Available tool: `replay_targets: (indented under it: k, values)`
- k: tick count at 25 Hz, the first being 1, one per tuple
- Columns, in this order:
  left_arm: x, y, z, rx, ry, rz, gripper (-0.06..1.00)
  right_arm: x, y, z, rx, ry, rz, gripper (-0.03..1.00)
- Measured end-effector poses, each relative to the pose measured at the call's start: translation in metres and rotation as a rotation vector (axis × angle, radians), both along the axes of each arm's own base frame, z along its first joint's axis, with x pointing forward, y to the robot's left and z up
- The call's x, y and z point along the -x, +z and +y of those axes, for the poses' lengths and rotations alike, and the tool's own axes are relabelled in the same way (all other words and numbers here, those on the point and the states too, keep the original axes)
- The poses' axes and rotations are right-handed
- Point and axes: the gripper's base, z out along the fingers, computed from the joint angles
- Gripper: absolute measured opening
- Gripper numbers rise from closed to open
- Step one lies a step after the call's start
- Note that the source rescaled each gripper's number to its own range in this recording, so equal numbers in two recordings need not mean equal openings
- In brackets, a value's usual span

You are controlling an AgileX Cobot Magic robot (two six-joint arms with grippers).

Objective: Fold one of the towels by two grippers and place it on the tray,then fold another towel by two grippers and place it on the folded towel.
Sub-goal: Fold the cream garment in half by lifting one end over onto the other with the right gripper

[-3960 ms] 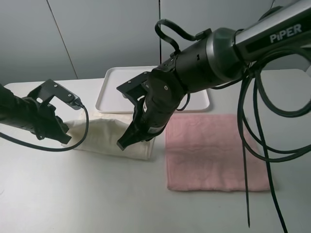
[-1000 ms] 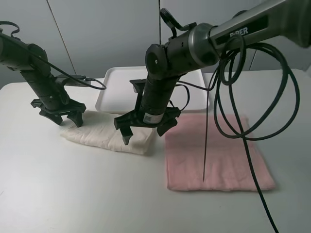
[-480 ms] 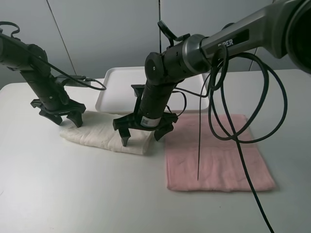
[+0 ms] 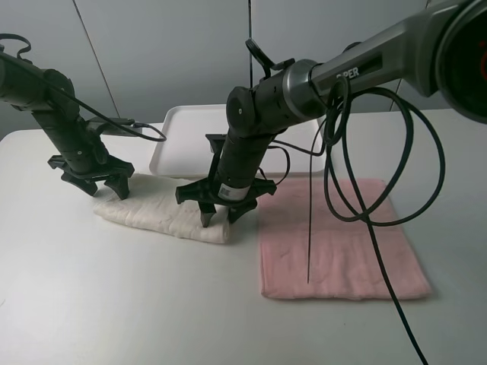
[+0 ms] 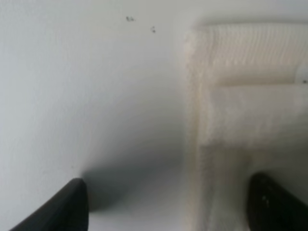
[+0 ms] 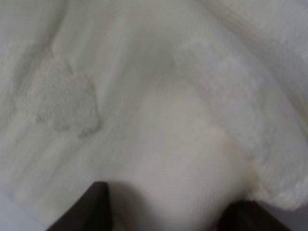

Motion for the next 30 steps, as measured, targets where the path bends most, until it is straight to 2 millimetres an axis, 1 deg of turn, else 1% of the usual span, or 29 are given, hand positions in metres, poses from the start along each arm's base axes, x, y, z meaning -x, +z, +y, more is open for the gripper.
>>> replay_targets:
  k: [1, 3, 4, 5, 9, 12, 18, 21, 25, 28, 30]
  values:
    - [0.000, 0.000, 0.000, 0.000, 0.000, -0.002, 0.86, 0.000, -0.002, 0.000, 0.002, -0.003, 0.002, 0.43]
    - [0.000, 0.000, 0.000, 0.000, 0.000, -0.002, 0.86, -0.001, -0.004, 0.000, 0.000, -0.007, -0.002, 0.22]
    - [0.000, 0.000, 0.000, 0.000, 0.000, -0.002, 0.86, -0.002, -0.004, 0.001, -0.004, -0.007, -0.010, 0.10]
    - [0.000, 0.000, 0.000, 0.000, 0.000, -0.002, 0.86, -0.002, -0.004, 0.001, -0.005, -0.008, -0.013, 0.05]
    - [0.000, 0.000, 0.000, 0.000, -0.006, -0.002, 0.86, -0.002, -0.002, 0.001, -0.009, -0.001, -0.023, 0.05]
    - [0.000, 0.000, 0.000, 0.000, -0.006, -0.002, 0.86, -0.004, 0.006, 0.000, -0.008, 0.015, -0.053, 0.05]
    - [0.000, 0.000, 0.000, 0.000, -0.006, -0.002, 0.86, -0.004, 0.044, 0.001, -0.068, 0.014, -0.121, 0.05]
    - [0.000, 0.000, 0.000, 0.000, -0.006, -0.002, 0.86, -0.005, 0.056, 0.004, -0.130, -0.020, -0.136, 0.05]
    - [0.000, 0.000, 0.000, 0.000, -0.006, -0.002, 0.86, -0.004, 0.057, 0.014, -0.242, -0.063, -0.104, 0.05]
    - [0.000, 0.000, 0.000, 0.000, -0.006, -0.002, 0.86, -0.005, 0.050, 0.021, -0.322, -0.091, -0.081, 0.05]
    - [0.000, 0.000, 0.000, 0.002, -0.004, -0.002, 0.86, -0.006, 0.043, 0.026, -0.370, -0.120, -0.057, 0.05]
